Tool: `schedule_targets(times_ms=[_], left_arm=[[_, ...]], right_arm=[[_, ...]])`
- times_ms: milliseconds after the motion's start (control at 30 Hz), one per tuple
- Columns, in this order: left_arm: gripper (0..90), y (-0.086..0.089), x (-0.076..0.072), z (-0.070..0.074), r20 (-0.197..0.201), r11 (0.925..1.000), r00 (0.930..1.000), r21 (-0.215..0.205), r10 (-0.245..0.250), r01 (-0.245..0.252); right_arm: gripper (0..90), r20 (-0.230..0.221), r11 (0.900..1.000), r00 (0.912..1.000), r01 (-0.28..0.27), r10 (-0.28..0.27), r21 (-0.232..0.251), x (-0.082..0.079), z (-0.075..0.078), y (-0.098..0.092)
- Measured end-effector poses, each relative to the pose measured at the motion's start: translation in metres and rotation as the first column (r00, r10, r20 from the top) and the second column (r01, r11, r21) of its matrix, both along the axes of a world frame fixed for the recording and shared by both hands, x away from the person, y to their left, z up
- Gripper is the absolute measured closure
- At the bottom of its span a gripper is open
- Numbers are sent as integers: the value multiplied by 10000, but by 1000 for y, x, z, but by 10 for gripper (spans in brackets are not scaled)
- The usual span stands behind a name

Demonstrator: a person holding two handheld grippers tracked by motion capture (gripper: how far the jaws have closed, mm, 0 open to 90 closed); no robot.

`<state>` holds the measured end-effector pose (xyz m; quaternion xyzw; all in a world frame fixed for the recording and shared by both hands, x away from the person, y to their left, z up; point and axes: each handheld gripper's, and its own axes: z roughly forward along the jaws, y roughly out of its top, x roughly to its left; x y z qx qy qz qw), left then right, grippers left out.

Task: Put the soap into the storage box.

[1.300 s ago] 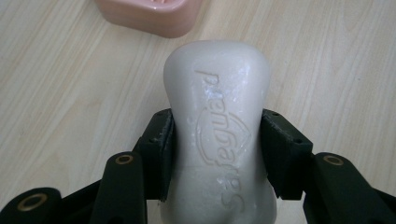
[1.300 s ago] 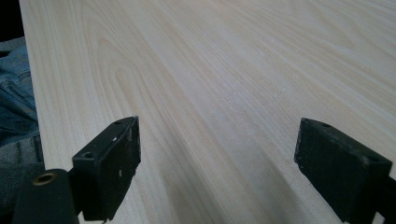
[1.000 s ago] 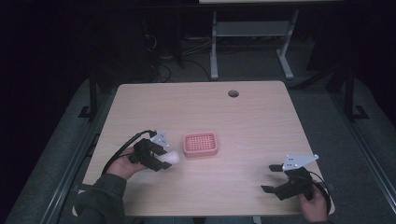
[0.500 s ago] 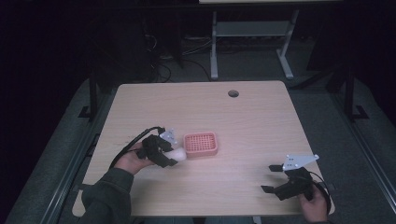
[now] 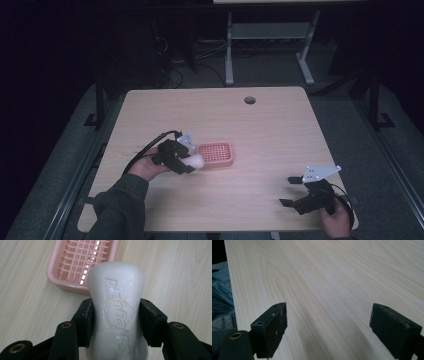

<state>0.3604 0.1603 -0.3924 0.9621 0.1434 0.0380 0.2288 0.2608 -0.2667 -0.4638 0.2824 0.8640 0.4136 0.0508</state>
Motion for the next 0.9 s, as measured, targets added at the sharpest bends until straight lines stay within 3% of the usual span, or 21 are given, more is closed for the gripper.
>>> schedule_targets(times_ms=[900], left_arm=[[491, -28, 26, 2, -117, 9995, 9995, 103, -282, 284]], right_arm=[[141, 3, 10000, 10000, -1, 1, 85, 0, 0, -1]])
